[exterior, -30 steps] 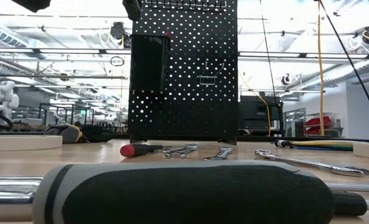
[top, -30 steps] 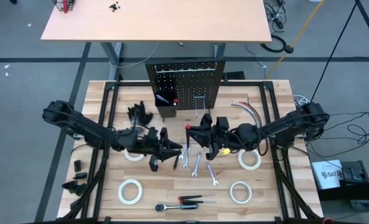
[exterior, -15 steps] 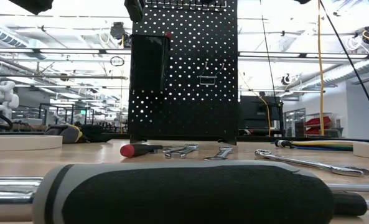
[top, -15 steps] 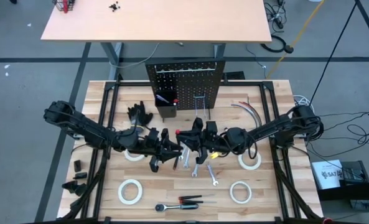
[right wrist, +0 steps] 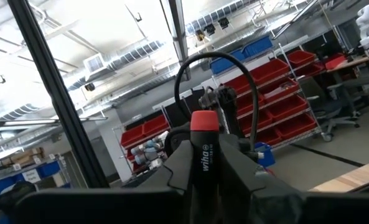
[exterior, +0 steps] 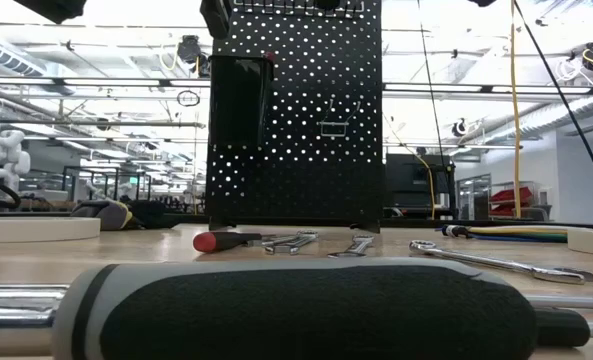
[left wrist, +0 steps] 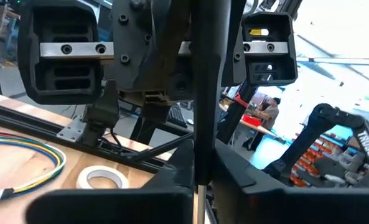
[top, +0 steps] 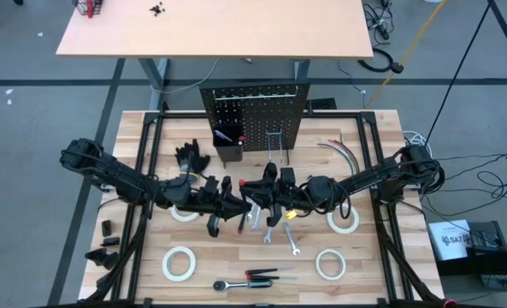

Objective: Hang tools onto peg board
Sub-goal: Put the nut driver into the black bin on the peg board

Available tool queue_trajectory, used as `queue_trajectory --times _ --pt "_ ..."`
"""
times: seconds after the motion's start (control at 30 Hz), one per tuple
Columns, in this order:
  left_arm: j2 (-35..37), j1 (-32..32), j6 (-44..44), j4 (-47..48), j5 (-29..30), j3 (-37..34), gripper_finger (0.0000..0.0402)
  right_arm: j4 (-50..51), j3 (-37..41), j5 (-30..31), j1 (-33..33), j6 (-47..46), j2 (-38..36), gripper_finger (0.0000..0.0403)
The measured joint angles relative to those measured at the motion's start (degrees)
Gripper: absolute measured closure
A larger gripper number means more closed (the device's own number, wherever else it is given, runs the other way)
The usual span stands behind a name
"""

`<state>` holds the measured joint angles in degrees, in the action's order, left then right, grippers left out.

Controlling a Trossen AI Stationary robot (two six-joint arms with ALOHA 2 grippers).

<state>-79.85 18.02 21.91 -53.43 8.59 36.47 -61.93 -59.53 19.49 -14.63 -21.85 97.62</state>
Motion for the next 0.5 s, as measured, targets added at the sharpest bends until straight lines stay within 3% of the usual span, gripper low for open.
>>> queue_trajectory --times 0.23,0.5 --pt "0.09 0.07 0.04 2.39 0.36 0.07 0.0384 2.70 0.00 -4.08 0.21 -1.15 -0.41 0.0343" --pt "0.07 -0.04 5.36 11.36 -3.56 0.07 0.0384 17.35 0.00 -12.81 1.55 -8.15 -1.86 0.0283"
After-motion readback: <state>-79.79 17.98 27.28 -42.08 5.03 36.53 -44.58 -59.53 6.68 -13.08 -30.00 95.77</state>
